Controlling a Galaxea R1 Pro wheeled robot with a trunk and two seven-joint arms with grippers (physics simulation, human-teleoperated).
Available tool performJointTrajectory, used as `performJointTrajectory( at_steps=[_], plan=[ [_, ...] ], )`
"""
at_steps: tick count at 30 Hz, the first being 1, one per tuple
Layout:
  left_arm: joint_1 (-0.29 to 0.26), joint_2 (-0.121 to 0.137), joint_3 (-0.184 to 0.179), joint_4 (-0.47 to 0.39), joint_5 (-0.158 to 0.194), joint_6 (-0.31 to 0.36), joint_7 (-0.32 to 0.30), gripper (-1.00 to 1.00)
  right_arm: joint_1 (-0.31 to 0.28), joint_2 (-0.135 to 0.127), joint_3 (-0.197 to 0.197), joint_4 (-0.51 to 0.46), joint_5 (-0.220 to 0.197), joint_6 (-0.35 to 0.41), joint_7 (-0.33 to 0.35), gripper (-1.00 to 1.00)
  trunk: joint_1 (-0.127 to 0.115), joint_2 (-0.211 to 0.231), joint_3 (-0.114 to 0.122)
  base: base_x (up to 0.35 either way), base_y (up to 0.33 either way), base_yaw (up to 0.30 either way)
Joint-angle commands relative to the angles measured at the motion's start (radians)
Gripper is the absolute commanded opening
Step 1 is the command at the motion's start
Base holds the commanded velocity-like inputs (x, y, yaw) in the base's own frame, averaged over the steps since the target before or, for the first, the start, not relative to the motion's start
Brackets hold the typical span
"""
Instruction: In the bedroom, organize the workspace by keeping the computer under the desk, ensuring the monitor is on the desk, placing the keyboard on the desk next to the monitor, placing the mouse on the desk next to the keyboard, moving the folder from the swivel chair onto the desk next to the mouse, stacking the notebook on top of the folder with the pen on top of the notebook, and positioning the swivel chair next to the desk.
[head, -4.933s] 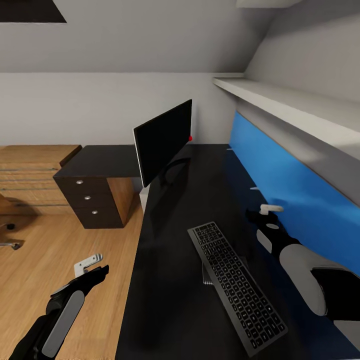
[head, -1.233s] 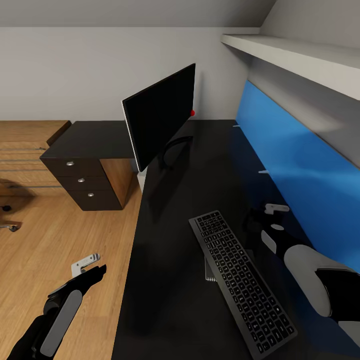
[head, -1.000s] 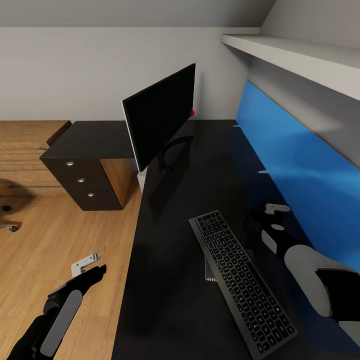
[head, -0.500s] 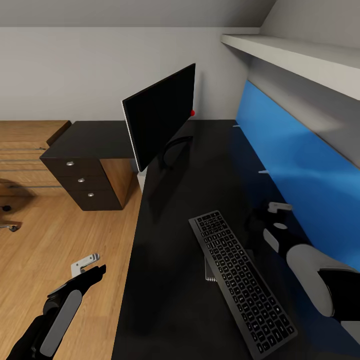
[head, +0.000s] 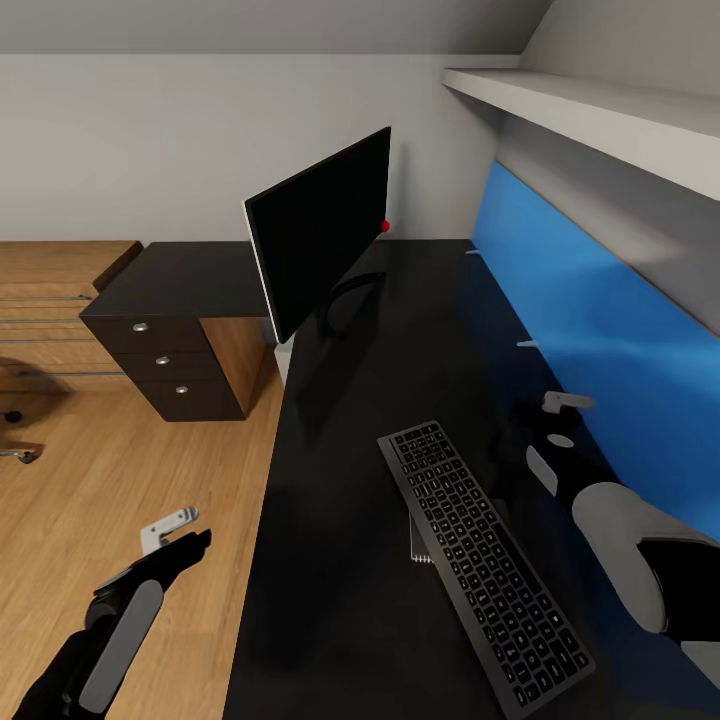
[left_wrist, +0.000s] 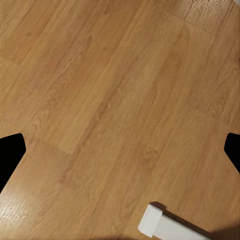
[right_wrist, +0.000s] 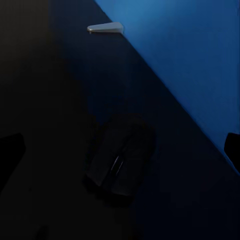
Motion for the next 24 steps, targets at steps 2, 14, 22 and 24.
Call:
performJointTrajectory(
  at_steps=[2,14,22,24],
  plan=[
    [-0.001,0.0,0.006,-0.002,0.011,0.002,0.008,1.0,-0.001,0.0,0.003,0.003,-0.012,-0.005,-0.001,1.0,0.0,-0.001,-0.001,0.0,0.0,0.0],
    [-0.002,-0.005,0.015,0.0,0.013,-0.002,0.008,1.0,0.01,0.001,0.007,0.0,-0.004,-0.015,0.004,1.0,0.0,-0.001,-0.001,0.0,0.0,0.0],
    [-0.002,-0.007,0.016,0.0,0.013,-0.002,0.008,1.0,0.013,0.0,0.007,0.005,-0.003,-0.016,0.007,1.0,0.0,-0.001,-0.001,0.0,0.0,0.0],
    [-0.001,-0.007,0.016,0.0,0.013,-0.002,0.008,1.0,0.015,0.0,0.007,0.006,-0.004,-0.017,0.006,1.0,0.0,-0.001,-0.001,0.0,0.0,0.0]
  ],
)
